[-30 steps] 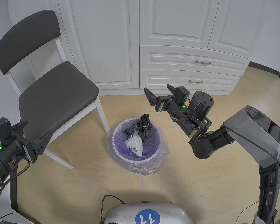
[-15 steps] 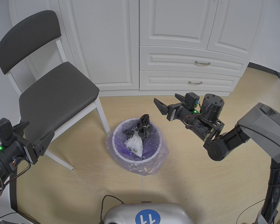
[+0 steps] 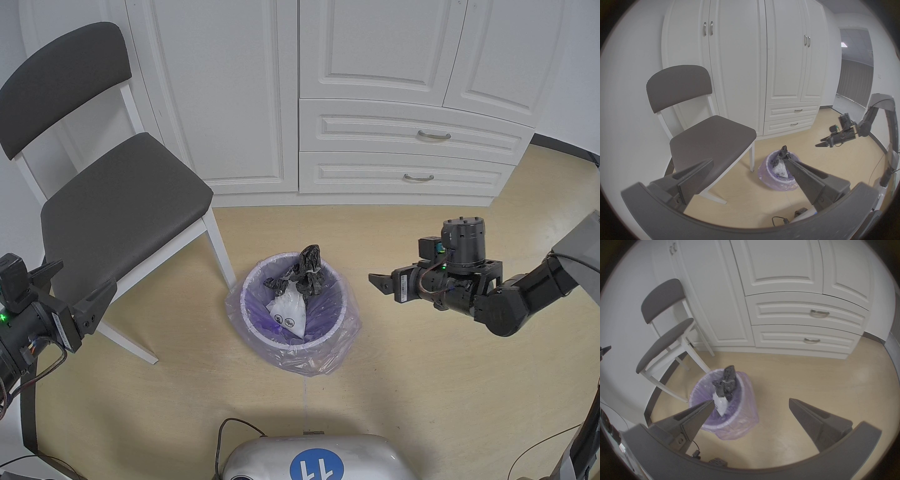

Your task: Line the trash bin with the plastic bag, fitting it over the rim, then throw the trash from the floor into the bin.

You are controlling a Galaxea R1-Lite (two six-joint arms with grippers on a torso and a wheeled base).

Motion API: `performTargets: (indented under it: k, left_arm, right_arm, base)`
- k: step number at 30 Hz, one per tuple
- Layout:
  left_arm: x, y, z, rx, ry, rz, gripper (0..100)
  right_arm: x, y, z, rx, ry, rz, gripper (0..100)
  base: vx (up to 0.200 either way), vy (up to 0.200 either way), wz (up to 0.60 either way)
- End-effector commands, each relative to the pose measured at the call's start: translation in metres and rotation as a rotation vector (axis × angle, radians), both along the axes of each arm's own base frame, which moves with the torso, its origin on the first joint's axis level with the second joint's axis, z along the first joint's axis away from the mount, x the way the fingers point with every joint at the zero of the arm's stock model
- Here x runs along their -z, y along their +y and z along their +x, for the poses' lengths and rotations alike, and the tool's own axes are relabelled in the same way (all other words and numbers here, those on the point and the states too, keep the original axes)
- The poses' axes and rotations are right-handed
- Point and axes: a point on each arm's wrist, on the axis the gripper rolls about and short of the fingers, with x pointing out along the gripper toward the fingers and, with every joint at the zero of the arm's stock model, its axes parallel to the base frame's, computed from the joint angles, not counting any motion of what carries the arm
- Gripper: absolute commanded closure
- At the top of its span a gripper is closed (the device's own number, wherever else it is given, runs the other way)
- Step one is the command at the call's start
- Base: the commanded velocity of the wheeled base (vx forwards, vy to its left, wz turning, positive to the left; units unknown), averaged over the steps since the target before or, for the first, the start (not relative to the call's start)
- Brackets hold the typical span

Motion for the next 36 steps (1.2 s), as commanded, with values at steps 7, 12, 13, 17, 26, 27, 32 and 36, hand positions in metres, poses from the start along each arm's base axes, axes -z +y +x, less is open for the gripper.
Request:
performTargets:
  k: [7, 12, 13, 17, 26, 27, 32, 36]
  left_arm:
    - [0.016, 0.002, 0.026, -0.155, 0.106, 0.043, 0]
    - [0.023, 0.007, 0.036, -0.196, 0.143, 0.048, 0]
    - [0.025, 0.008, 0.038, -0.200, 0.149, 0.045, 0]
    - [0.027, 0.008, 0.042, -0.201, 0.157, 0.008, 0]
    - [0.017, 0.012, 0.026, -0.186, 0.092, -0.025, 0]
    - [0.016, 0.012, 0.019, -0.177, 0.076, -0.031, 0]
    - [0.012, 0.014, -0.014, -0.140, -0.003, -0.075, 0]
    - [0.002, 0.019, -0.032, -0.147, -0.084, -0.099, 0]
  right_arm:
    - [-0.020, -0.055, -0.049, 0.141, -0.003, -0.030, 0]
    - [-0.021, -0.067, -0.058, 0.176, -0.002, -0.028, 0]
    - [-0.023, -0.069, -0.060, 0.187, -0.009, -0.027, 0]
    - [-0.042, -0.076, -0.073, 0.213, -0.098, 0.006, 0]
    - [-0.053, -0.090, -0.113, 0.279, -0.317, 0.094, 0]
    - [-0.054, -0.093, -0.119, 0.294, -0.356, 0.110, 0]
    - [-0.067, -0.112, -0.143, 0.393, -0.529, 0.168, 0]
    - [-0.085, -0.123, -0.169, 0.416, -0.617, 0.196, 0]
  base:
    - [0.000, 0.000, 0.00]
    - [0.000, 0.000, 0.00]
    - [0.000, 0.000, 0.00]
    - [0.000, 0.000, 0.00]
    - [0.000, 0.000, 0.00]
    - [0.000, 0.000, 0.00]
    - [0.000, 0.000, 0.00]
    - [0.000, 0.000, 0.00]
